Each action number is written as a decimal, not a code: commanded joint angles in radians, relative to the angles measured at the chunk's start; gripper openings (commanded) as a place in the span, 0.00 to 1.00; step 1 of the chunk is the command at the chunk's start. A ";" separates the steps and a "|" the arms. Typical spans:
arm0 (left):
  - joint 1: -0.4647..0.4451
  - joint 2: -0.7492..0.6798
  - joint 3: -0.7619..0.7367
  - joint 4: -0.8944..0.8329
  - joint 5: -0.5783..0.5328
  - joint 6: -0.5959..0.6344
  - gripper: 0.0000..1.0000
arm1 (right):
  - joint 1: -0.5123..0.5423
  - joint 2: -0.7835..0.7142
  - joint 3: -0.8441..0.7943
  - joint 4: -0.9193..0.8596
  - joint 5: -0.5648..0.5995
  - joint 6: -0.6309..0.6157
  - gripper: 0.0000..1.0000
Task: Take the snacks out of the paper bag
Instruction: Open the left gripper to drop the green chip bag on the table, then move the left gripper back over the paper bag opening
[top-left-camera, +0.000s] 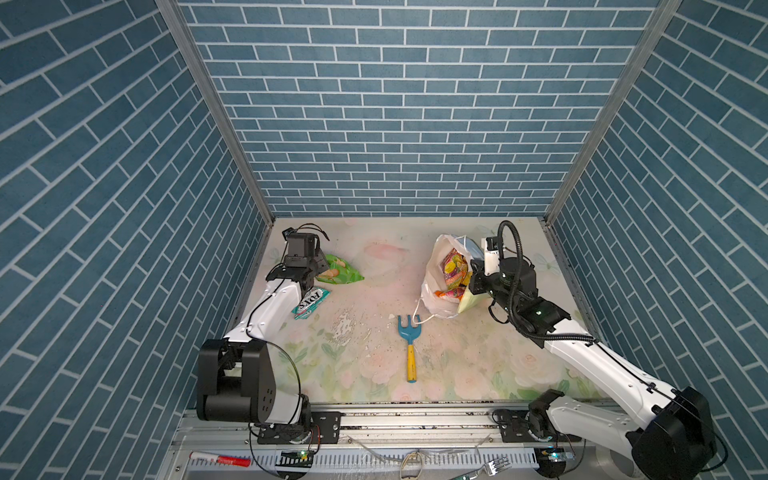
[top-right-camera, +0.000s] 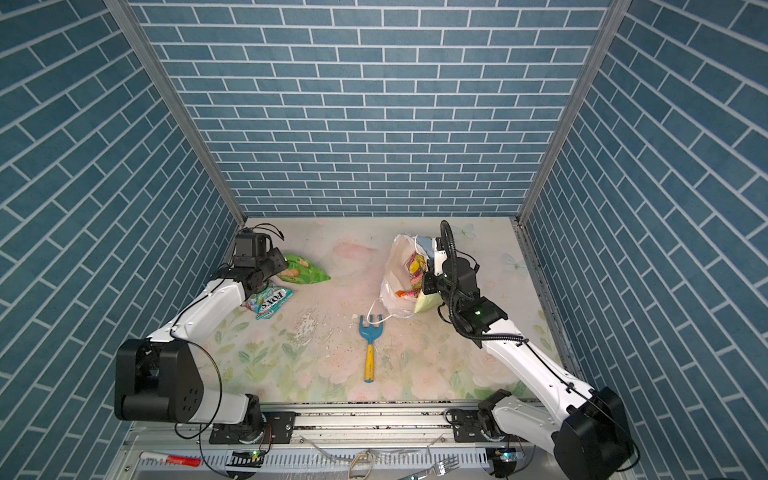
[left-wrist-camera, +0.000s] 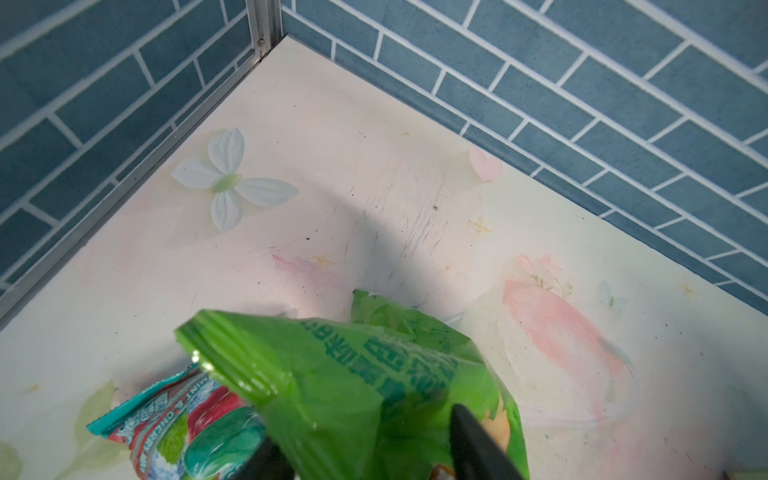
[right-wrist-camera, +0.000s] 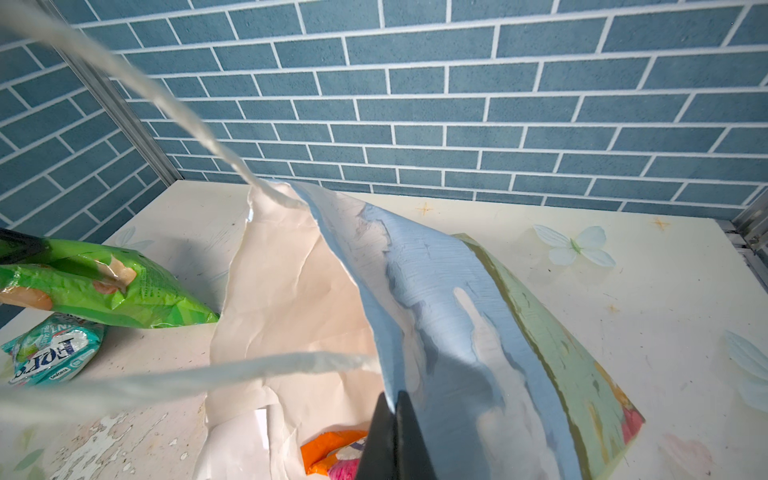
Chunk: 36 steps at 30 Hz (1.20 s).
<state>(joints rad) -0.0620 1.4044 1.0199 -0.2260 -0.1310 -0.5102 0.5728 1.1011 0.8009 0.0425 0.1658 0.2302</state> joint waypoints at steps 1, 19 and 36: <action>0.005 -0.082 -0.009 0.018 -0.022 0.010 0.91 | -0.002 0.019 -0.026 -0.021 0.039 -0.010 0.00; -0.197 -0.294 -0.060 -0.041 -0.013 0.023 1.00 | -0.002 -0.008 -0.014 -0.038 0.030 -0.010 0.00; -0.526 -0.325 -0.064 -0.036 0.019 0.060 1.00 | -0.002 -0.012 0.071 -0.141 0.018 0.022 0.00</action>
<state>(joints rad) -0.5671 1.0988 0.9501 -0.2642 -0.1127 -0.4725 0.5728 1.0950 0.8360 -0.0353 0.1699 0.2314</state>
